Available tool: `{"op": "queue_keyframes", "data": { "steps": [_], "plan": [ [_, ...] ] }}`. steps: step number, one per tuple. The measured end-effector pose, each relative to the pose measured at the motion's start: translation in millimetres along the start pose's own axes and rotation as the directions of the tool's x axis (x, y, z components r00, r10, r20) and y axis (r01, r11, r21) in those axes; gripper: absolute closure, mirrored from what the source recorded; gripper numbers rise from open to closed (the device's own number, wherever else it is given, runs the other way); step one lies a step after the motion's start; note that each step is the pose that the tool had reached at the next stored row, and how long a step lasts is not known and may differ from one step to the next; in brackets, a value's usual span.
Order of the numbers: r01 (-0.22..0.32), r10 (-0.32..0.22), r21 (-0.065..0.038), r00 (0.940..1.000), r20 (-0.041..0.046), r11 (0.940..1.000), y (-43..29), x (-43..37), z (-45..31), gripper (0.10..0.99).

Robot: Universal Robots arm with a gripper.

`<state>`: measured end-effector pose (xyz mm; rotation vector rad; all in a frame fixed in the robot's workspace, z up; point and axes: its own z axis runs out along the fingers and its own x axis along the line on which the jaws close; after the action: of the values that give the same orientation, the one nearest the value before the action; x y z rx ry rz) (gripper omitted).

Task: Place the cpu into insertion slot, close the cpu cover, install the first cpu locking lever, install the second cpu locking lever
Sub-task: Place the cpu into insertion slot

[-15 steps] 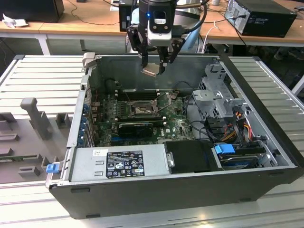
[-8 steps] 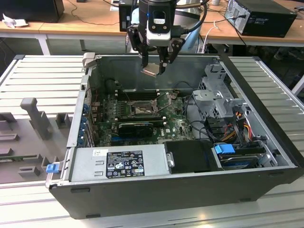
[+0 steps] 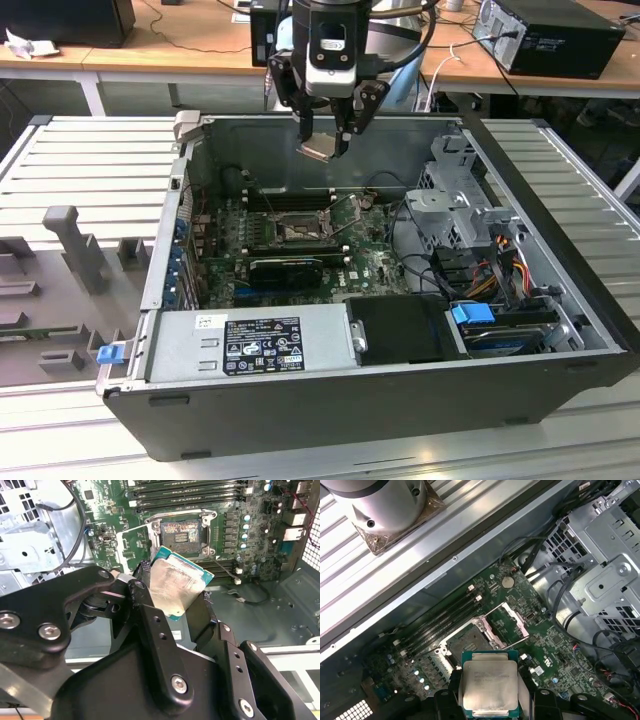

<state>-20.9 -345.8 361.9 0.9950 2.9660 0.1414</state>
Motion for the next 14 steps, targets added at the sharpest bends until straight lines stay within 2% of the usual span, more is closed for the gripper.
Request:
{"op": "queue_keyframes", "data": {
  "steps": [14],
  "plan": [
    [-0.059,0.059,-0.001,0.9983,0.0052,0.9983,0.0,0.0,0.1,0.561]
  ]
}}
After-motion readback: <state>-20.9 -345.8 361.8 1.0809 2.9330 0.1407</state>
